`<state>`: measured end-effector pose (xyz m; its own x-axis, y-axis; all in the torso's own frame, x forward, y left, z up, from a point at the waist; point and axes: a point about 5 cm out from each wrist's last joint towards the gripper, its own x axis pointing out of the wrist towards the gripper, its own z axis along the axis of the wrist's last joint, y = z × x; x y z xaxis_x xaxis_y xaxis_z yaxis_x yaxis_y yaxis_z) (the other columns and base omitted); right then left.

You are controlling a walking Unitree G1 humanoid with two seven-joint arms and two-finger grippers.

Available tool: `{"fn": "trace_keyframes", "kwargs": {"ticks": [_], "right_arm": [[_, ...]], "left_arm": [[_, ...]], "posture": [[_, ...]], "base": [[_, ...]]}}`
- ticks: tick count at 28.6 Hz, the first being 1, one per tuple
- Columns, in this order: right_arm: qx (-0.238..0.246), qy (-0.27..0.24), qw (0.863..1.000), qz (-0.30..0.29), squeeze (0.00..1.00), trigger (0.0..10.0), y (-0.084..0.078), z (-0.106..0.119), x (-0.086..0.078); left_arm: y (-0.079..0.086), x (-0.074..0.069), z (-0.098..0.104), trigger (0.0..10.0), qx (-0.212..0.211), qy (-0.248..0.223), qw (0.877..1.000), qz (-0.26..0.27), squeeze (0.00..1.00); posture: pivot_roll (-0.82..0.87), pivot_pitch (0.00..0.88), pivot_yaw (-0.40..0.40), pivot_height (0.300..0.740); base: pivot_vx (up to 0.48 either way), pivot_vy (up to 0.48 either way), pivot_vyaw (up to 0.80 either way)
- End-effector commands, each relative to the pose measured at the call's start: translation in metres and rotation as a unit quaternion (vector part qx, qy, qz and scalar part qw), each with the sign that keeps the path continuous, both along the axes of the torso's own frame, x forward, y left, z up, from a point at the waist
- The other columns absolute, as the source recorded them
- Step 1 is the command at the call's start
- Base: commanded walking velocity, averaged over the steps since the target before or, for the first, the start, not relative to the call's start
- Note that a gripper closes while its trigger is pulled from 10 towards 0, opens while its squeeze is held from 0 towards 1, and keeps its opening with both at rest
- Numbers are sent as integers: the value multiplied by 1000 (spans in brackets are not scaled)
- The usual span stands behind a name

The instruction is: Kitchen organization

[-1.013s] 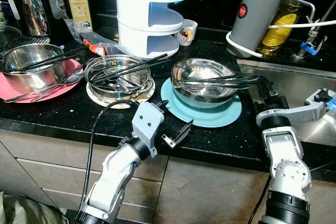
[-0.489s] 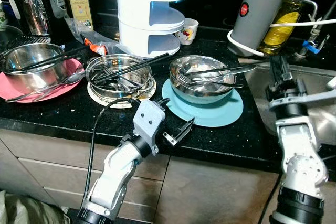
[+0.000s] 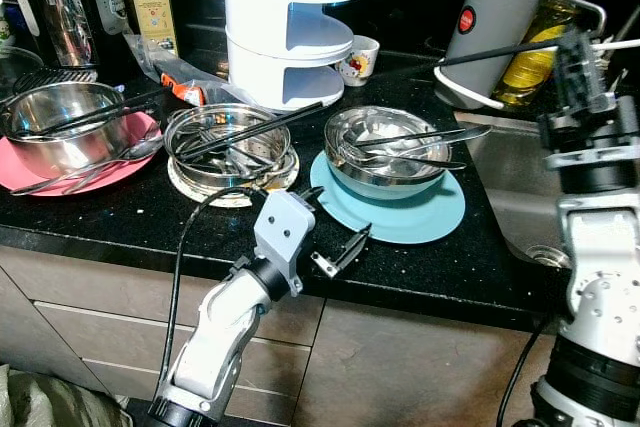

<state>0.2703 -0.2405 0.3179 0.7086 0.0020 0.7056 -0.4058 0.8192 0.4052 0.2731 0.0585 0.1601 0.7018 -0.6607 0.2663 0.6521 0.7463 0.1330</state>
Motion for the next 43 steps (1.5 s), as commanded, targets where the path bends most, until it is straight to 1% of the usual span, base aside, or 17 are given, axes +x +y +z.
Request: {"fn": "trace_keyframes", "kwargs": {"ticks": [1,2,12,20,22,24,27,29,31,34,35,36,38,39,40,41,43], "right_arm": [[1,11,999,-49,0,3804,-12,1,1],[-15,23,996,-82,0,10000,-19,1,2],[-31,66,989,-131,0,10000,-33,-6,2],[-75,86,982,-150,0,10000,-26,-10,8],[-123,106,974,-160,0,10000,-17,-17,14],[-136,112,971,-161,0,10000,-13,-19,16],[-160,125,971,-128,0,10000,15,-30,34],[-173,137,967,-125,0,10000,23,-35,41],[-232,164,949,-138,0,10000,35,-44,51],[-276,217,922,-161,0,10000,41,-59,65],[-276,217,922,-161,0,10000,41,-59,65],[-316,245,897,-189,0,10000,45,-69,74],[-337,257,880,-214,0,10000,46,-73,79],[-337,257,880,-214,0,10000,46,-73,79],[-349,261,871,-227,0,10000,46,-74,81],[-355,281,853,-260,0,10000,41,-77,84],[-359,288,845,-272,0,10000,38,-78,85]], "left_arm": [[-1,1,-6,10000,2,17,1000,1,0],[-1,2,-6,10000,2,17,1000,1,0],[-1,1,-5,10000,2,16,1000,-1,0],[-3,0,-6,10000,-2,21,1000,-13,0],[-4,-1,-5,10000,-6,22,1000,-17,0],[-4,-1,-5,10000,-7,22,1000,-17,0],[-6,-3,-6,10000,-8,26,999,-24,0],[-7,-4,-6,10000,-9,26,999,-26,0],[-7,-5,-6,10000,-9,27,999,-28,0],[-7,-5,-6,10000,-10,27,999,-29,0],[-7,-5,-6,10000,-10,27,999,-29,0],[-7,-6,-6,10000,-9,29,999,-29,0],[-7,-7,-7,10000,-9,30,999,-30,0],[-7,-7,-7,10000,-9,30,999,-30,0],[-7,-7,-7,10000,-9,30,999,-30,0],[-7,-7,-6,10000,-9,31,999,-31,0],[-7,-7,-6,10000,-9,30,999,-31,0]], "posture": [[72,0,-96,740],[72,0,-97,740],[73,0,-93,740],[76,0,-93,740],[77,0,-95,740],[77,0,-95,740],[77,0,-97,740],[77,0,-97,740],[82,0,-99,740],[84,0,-99,740],[84,0,-99,740],[86,0,-100,740],[89,0,-102,740],[89,0,-102,740],[91,0,-103,740],[95,0,-103,740],[95,0,-103,740]], "base": [[0,0,0],[0,0,0],[0,0,-604],[0,0,-800],[0,0,-606],[0,0,-206],[0,0,0],[0,0,0],[0,0,0],[0,0,0],[0,0,0],[0,0,0],[0,0,0],[0,0,0],[0,0,0],[0,0,0],[0,0,0]]}}
